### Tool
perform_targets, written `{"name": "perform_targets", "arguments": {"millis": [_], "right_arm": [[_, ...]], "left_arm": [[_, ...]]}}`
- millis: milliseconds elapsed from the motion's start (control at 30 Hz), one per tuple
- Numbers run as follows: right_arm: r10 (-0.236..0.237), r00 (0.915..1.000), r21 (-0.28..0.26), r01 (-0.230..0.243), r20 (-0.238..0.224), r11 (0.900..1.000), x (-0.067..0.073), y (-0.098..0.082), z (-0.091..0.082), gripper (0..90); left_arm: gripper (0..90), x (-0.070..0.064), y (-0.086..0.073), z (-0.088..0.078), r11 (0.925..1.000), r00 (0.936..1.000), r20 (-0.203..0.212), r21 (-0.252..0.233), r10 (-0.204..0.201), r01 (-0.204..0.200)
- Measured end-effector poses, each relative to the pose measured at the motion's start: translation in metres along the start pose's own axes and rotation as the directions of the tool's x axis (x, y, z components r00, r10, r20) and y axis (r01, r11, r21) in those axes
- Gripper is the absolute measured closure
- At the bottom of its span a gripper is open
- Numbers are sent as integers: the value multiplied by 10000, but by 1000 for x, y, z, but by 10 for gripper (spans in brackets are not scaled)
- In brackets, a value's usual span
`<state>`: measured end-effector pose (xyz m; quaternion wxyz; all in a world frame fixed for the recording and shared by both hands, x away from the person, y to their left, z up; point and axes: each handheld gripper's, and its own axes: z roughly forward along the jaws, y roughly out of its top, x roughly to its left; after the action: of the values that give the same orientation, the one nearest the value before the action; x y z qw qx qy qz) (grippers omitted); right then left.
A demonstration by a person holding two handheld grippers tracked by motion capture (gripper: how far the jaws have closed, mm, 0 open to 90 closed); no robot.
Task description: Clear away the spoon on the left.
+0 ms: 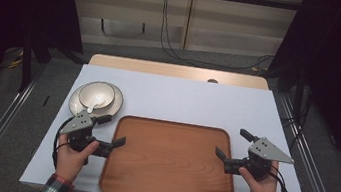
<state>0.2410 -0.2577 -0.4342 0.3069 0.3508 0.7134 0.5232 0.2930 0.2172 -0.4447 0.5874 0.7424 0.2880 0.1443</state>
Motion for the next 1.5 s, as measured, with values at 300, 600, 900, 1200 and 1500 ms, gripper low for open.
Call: {"name": "perform_targets", "arguments": {"millis": [300,600,900,1200,1500], "right_arm": [[-75,9999,150,77,-138,9999,1,-1,4,0],[-91,9995,240,98,-287,9997,1,-2,5,2],[-145,9991,279,156,-409,9995,2,-2,7,6],[-39,9980,398,64,-636,9992,0,-3,9,6],[-10,9973,442,43,-740,9990,1,-3,9,6]], "left_arm": [[17,3,2,-2,10000,9999,-128,-53,-82,81],[18,7,5,-8,9994,9957,-896,255,-218,242],[16,10,6,-18,9995,9918,-1240,60,-294,303],[26,16,3,-24,9986,9847,-1668,94,-504,528],[32,18,6,-28,9988,9787,-1991,-74,-495,490]]}}
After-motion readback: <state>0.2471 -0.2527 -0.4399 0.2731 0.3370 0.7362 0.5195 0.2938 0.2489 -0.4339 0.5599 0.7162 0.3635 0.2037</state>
